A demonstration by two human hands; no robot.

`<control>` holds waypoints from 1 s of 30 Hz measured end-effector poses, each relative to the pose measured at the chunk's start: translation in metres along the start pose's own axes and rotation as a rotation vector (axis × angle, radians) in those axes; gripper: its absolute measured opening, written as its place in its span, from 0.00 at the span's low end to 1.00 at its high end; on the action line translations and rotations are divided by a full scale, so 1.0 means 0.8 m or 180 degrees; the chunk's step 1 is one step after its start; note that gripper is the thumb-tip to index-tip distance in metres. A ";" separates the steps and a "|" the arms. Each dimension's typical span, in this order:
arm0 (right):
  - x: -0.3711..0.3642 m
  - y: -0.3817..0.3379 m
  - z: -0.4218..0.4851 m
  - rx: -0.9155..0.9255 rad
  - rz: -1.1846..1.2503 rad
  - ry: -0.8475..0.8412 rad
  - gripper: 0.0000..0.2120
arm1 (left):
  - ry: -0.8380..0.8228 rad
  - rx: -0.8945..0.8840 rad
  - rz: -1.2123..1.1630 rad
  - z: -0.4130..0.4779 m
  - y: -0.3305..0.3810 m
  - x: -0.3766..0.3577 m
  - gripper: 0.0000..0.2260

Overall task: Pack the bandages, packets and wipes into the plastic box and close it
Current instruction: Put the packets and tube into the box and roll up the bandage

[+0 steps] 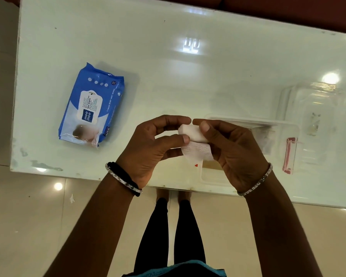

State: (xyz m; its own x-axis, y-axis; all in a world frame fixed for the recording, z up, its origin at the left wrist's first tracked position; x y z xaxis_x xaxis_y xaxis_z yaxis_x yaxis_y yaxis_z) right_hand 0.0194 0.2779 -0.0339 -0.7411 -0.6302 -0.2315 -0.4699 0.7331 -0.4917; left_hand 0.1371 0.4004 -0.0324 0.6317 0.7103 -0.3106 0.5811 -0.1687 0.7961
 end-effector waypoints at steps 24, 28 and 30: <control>0.060 0.010 -0.021 -0.0106 0.0240 -0.0012 0.11 | -0.0383 0.0076 0.0298 0.004 -0.018 -0.041 0.07; 0.115 0.022 -0.036 -0.0136 0.0568 0.0578 0.19 | 0.0181 -0.0182 0.1056 0.007 -0.030 -0.053 0.05; 0.149 0.029 -0.042 -0.0095 0.0749 0.0956 0.23 | 0.0490 -0.0414 0.1892 0.008 -0.037 -0.055 0.05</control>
State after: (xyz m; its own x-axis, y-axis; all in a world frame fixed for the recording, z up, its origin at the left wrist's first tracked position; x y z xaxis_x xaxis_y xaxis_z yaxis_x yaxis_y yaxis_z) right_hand -0.0963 0.2285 -0.0449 -0.9358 -0.3442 -0.0767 -0.2807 0.8587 -0.4289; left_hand 0.0955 0.3701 -0.0458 0.7410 0.6125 0.2753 0.0799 -0.4874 0.8695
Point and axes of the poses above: each hand's wrist, its own z-axis towards the middle knuckle, its own x-axis out of the back of the hand, y = z × x, the point moved 3 cm from there along z, towards the middle knuckle, and after that the axes turned 14 degrees about -x, right-handed, at the moved point
